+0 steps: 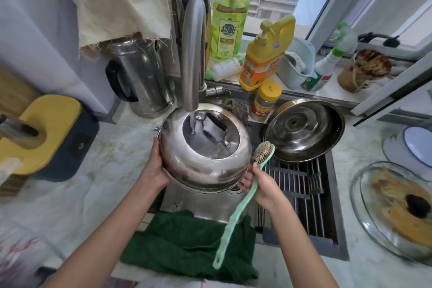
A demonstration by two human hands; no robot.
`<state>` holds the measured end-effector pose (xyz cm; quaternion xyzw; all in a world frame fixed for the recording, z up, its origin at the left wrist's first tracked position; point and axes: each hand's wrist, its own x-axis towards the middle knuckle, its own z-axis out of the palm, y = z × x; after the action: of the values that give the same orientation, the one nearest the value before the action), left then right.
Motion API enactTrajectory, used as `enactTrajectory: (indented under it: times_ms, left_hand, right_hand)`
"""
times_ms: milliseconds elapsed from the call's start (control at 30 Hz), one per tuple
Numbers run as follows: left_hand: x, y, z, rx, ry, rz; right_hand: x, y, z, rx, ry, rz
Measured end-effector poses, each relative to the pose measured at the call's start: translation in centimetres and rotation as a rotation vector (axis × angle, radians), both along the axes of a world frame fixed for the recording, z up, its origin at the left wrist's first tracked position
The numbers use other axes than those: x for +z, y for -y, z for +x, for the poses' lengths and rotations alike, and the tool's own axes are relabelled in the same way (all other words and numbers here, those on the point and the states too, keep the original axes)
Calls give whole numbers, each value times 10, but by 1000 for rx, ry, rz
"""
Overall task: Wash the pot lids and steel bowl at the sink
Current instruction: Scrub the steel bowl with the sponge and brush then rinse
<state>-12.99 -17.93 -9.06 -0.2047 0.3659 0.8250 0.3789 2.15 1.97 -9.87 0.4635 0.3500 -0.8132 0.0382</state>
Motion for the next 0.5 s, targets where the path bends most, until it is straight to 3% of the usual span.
enactTrajectory:
  times_ms: [100, 233, 367, 500]
  left_hand:
    - [-1, 7, 7, -15, 24, 50]
    - [9, 14, 8, -234, -58, 115]
    - [8, 3, -14, -297, -70, -145]
    - [6, -35, -33, -183, -106, -325]
  right_hand:
    - [6, 8, -7, -130, -83, -90]
    - [12, 13, -15, -317, -65, -72]
    - [19, 4, -8, -363, -172, -26]
    - [31, -7, -8, -405, -251, 84]
